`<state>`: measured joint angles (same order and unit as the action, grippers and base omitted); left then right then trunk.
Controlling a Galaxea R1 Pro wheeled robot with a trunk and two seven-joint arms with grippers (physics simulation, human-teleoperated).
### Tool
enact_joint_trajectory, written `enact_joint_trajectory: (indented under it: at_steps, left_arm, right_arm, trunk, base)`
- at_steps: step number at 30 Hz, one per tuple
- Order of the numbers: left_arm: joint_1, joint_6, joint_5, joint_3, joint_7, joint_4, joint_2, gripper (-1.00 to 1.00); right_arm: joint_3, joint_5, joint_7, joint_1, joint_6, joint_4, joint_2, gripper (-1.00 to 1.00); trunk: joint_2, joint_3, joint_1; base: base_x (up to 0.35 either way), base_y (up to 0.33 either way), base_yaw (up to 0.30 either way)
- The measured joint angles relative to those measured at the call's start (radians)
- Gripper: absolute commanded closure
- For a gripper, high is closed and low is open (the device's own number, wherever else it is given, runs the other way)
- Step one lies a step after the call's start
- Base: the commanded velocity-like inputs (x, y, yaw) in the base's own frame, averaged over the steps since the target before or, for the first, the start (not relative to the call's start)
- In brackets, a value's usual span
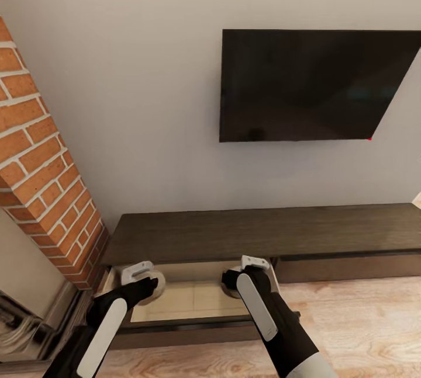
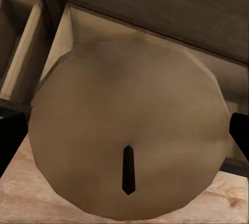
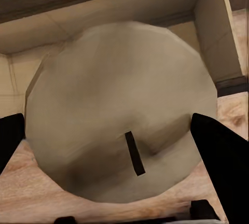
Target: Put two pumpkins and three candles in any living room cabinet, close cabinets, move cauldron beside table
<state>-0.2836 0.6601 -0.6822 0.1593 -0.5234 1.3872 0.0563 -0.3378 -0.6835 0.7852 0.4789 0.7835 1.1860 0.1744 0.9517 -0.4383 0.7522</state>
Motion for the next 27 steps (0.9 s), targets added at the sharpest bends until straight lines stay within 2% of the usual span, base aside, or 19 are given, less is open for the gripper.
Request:
enact_joint_trajectory:
  at_steps: [2,5,8,10,13,18,22,27]
  left_arm:
    - [0.0,-0.001,-0.001,0.002,0.001,-0.021,-0.024,1.0]
    - [0.0,0.0,0.006,0.002,0.0,-0.053,-0.042,1.0]
    - [-0.036,-0.006,0.01,0.002,0.001,-0.164,-0.064,1.0]
    - [-0.077,-0.016,0.013,0.002,0.001,-0.25,-0.072,1.0]
    - [-0.105,-0.046,0.013,0.002,0.003,-0.305,-0.079,1.0]
    - [-0.114,-0.059,0.011,0.002,0.024,-0.322,-0.092,1.0]
    - [-0.115,-0.061,0.011,0.002,0.06,-0.325,-0.094,1.0]
    - [-0.115,-0.059,0.014,0.0,0.087,-0.326,-0.092,1.0]
  right_arm:
    - [-0.006,0.004,-0.001,0.049,-0.002,-0.097,0.0,1.0]
    - [-0.041,-0.001,-0.002,0.117,-0.007,-0.211,0.0,1.0]
    - [-0.059,-0.004,-0.004,0.148,-0.01,-0.259,0.0,1.0]
    - [-0.069,-0.005,-0.004,0.155,-0.023,-0.271,0.0,1.0]
    - [-0.107,-0.009,-0.008,0.158,-0.033,-0.277,0.0,1.0]
    - [-0.141,-0.017,-0.051,0.159,-0.036,-0.278,0.0,1.0]
    - [-0.147,-0.015,-0.107,0.159,-0.038,-0.278,0.0,1.0]
    - [-0.15,-0.014,-0.121,0.158,-0.038,-0.276,0.0,1.0]
  trunk:
    - [0.0,0.0,0.0]
    - [0.0,0.0,0.0]
    - [0.0,0.0,0.0]
    - [0.0,0.0,0.0]
    - [0.0,0.0,0.0]
    - [0.0,0.0,0.0]
    - [0.0,0.0,0.0]
    - [0.0,0.0,0.0]
  base:
    - [0.0,0.0,0.0]
    - [0.0,0.0,0.0]
    - [0.0,0.0,0.0]
    - [0.0,0.0,0.0]
    - [0.0,0.0,0.0]
    - [0.0,0.0,0.0]
    - [0.036,0.035,0.0]
    - [0.136,0.115,0.0]
